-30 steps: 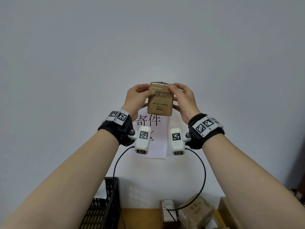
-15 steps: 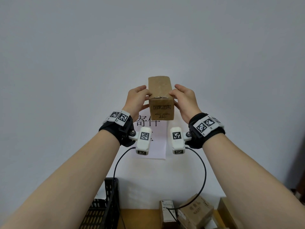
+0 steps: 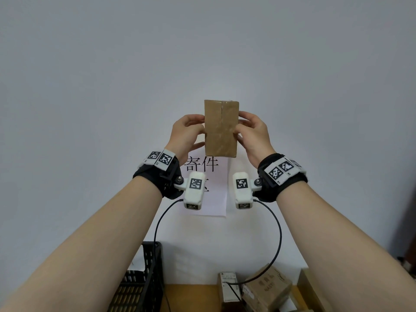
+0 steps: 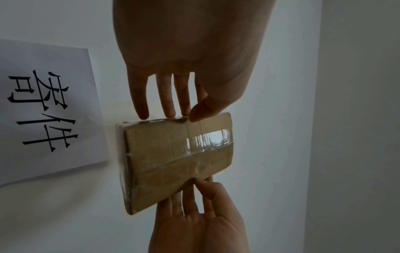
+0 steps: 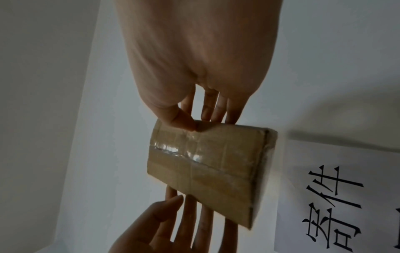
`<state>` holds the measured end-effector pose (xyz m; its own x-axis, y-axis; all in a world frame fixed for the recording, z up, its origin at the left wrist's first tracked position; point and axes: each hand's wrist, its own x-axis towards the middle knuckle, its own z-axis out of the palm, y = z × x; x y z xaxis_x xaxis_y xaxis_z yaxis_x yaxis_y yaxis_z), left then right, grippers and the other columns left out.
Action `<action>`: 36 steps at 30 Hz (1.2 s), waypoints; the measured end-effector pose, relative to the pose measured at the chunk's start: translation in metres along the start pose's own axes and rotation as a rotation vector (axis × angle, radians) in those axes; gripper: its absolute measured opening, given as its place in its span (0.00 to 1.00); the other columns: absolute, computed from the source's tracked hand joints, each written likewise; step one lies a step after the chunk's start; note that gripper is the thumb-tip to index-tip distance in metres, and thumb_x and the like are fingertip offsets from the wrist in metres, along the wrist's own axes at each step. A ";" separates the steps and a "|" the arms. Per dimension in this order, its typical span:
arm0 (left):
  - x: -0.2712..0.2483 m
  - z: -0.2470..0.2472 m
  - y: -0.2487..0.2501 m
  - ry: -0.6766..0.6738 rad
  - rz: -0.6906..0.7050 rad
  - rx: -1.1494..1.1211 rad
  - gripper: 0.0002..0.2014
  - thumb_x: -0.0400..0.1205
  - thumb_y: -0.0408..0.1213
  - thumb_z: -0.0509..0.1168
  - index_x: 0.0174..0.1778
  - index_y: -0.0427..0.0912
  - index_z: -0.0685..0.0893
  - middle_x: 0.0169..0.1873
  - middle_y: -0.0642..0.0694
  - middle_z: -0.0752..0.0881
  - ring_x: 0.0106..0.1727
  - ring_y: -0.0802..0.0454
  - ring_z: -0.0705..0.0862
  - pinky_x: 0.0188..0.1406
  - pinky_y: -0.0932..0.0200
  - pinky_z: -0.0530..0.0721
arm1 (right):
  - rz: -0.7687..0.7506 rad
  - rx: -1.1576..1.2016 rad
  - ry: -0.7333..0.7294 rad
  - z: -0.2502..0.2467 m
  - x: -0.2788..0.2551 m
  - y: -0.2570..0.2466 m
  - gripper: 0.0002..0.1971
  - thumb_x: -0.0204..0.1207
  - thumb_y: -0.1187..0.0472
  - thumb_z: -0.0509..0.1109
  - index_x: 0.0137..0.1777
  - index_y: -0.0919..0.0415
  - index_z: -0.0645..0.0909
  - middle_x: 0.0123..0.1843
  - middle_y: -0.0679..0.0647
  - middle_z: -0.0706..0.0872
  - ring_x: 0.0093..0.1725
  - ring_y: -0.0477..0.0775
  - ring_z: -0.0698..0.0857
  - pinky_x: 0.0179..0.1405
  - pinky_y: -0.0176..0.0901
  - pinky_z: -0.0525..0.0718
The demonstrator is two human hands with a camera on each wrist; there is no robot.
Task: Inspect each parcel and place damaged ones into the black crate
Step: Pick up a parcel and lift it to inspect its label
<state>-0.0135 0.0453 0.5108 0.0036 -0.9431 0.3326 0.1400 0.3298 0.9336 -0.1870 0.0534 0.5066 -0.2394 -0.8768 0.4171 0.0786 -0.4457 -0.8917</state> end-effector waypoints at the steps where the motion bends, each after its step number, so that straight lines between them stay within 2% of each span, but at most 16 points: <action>1: -0.001 -0.001 0.000 0.006 -0.009 -0.002 0.16 0.81 0.24 0.63 0.57 0.46 0.86 0.55 0.51 0.91 0.60 0.51 0.90 0.64 0.41 0.90 | 0.002 0.028 0.004 -0.001 0.001 0.000 0.25 0.74 0.76 0.67 0.70 0.59 0.83 0.59 0.61 0.90 0.53 0.54 0.90 0.65 0.52 0.89; 3: -0.003 -0.001 0.001 0.020 -0.014 -0.022 0.15 0.84 0.29 0.60 0.56 0.49 0.88 0.52 0.55 0.92 0.60 0.54 0.91 0.65 0.42 0.89 | 0.016 0.091 0.009 -0.001 0.001 -0.003 0.24 0.76 0.78 0.61 0.68 0.61 0.84 0.55 0.57 0.90 0.50 0.52 0.89 0.60 0.49 0.89; 5: -0.005 -0.001 0.003 0.024 -0.010 -0.057 0.15 0.87 0.34 0.59 0.61 0.51 0.89 0.54 0.57 0.93 0.60 0.54 0.91 0.62 0.45 0.90 | 0.029 0.116 0.011 -0.002 -0.001 -0.004 0.24 0.77 0.78 0.58 0.67 0.61 0.85 0.54 0.54 0.91 0.53 0.51 0.89 0.57 0.46 0.90; 7: -0.007 0.001 0.006 0.022 -0.007 -0.074 0.15 0.90 0.41 0.59 0.66 0.55 0.88 0.56 0.56 0.93 0.61 0.54 0.90 0.59 0.48 0.90 | 0.032 0.101 0.013 -0.003 -0.001 -0.002 0.24 0.79 0.75 0.57 0.69 0.59 0.85 0.55 0.55 0.91 0.56 0.52 0.89 0.59 0.47 0.91; 9: -0.007 0.002 0.007 0.025 -0.002 -0.073 0.15 0.90 0.46 0.59 0.66 0.56 0.89 0.56 0.55 0.93 0.61 0.54 0.90 0.60 0.48 0.90 | 0.022 0.083 0.008 -0.004 0.000 0.000 0.27 0.79 0.74 0.57 0.73 0.55 0.83 0.53 0.56 0.88 0.54 0.50 0.88 0.61 0.48 0.90; 12: -0.004 0.002 0.008 0.029 0.000 -0.083 0.14 0.88 0.45 0.61 0.63 0.53 0.91 0.55 0.53 0.93 0.60 0.54 0.91 0.61 0.47 0.91 | 0.010 0.083 -0.004 -0.005 0.000 0.000 0.32 0.76 0.77 0.56 0.76 0.55 0.83 0.47 0.55 0.82 0.43 0.43 0.85 0.58 0.45 0.90; 14: -0.003 0.001 0.006 0.028 -0.005 -0.098 0.14 0.88 0.44 0.61 0.62 0.49 0.91 0.52 0.52 0.93 0.57 0.53 0.92 0.59 0.46 0.92 | 0.012 0.100 -0.009 -0.007 -0.001 0.000 0.32 0.75 0.78 0.55 0.73 0.56 0.85 0.44 0.54 0.83 0.39 0.43 0.84 0.60 0.46 0.90; 16: -0.002 0.000 0.003 0.031 -0.015 -0.132 0.14 0.89 0.42 0.60 0.58 0.44 0.91 0.51 0.49 0.93 0.58 0.49 0.93 0.59 0.45 0.93 | 0.012 0.107 -0.004 -0.007 -0.002 -0.001 0.30 0.75 0.78 0.54 0.70 0.57 0.86 0.43 0.54 0.85 0.40 0.45 0.84 0.56 0.46 0.90; 19: -0.002 0.000 0.001 0.038 -0.026 -0.160 0.11 0.88 0.40 0.60 0.52 0.44 0.88 0.50 0.46 0.93 0.61 0.46 0.92 0.57 0.44 0.93 | 0.005 0.099 0.015 -0.007 -0.003 -0.002 0.28 0.76 0.78 0.54 0.67 0.59 0.87 0.44 0.53 0.87 0.40 0.46 0.85 0.50 0.43 0.88; 22: -0.002 0.001 0.001 0.037 -0.023 -0.161 0.10 0.88 0.39 0.61 0.50 0.44 0.88 0.48 0.47 0.93 0.56 0.49 0.92 0.57 0.45 0.93 | 0.001 0.100 0.013 -0.006 -0.003 -0.002 0.27 0.77 0.78 0.54 0.67 0.60 0.87 0.45 0.54 0.87 0.42 0.47 0.86 0.52 0.43 0.88; 27: -0.001 0.001 0.000 0.022 -0.011 -0.127 0.07 0.89 0.39 0.63 0.49 0.46 0.86 0.47 0.48 0.92 0.54 0.50 0.91 0.53 0.50 0.93 | -0.001 0.110 0.015 -0.008 -0.002 0.001 0.26 0.77 0.77 0.54 0.64 0.59 0.87 0.47 0.55 0.88 0.42 0.47 0.86 0.49 0.42 0.89; 31: 0.000 0.001 -0.005 0.021 -0.004 -0.111 0.07 0.90 0.43 0.66 0.49 0.45 0.85 0.50 0.47 0.92 0.55 0.51 0.91 0.48 0.53 0.92 | 0.009 0.124 0.023 -0.008 -0.005 0.002 0.23 0.77 0.77 0.55 0.58 0.59 0.88 0.51 0.56 0.91 0.47 0.49 0.87 0.56 0.48 0.89; 34: 0.001 -0.001 -0.011 0.015 0.019 -0.076 0.06 0.86 0.43 0.72 0.49 0.44 0.87 0.52 0.46 0.94 0.59 0.51 0.91 0.55 0.50 0.92 | 0.027 0.144 0.032 -0.009 -0.005 0.004 0.15 0.78 0.75 0.57 0.50 0.62 0.84 0.58 0.59 0.91 0.52 0.53 0.87 0.53 0.48 0.90; 36: 0.000 -0.001 -0.013 0.012 0.024 -0.052 0.07 0.84 0.42 0.74 0.54 0.44 0.89 0.53 0.44 0.93 0.61 0.51 0.91 0.57 0.42 0.93 | 0.050 0.193 0.029 -0.010 -0.005 0.007 0.07 0.81 0.71 0.61 0.50 0.63 0.80 0.52 0.58 0.90 0.50 0.55 0.87 0.46 0.47 0.89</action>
<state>-0.0141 0.0412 0.4979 0.0196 -0.9354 0.3532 0.1911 0.3502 0.9170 -0.1952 0.0560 0.4965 -0.2579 -0.8944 0.3654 0.2747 -0.4305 -0.8598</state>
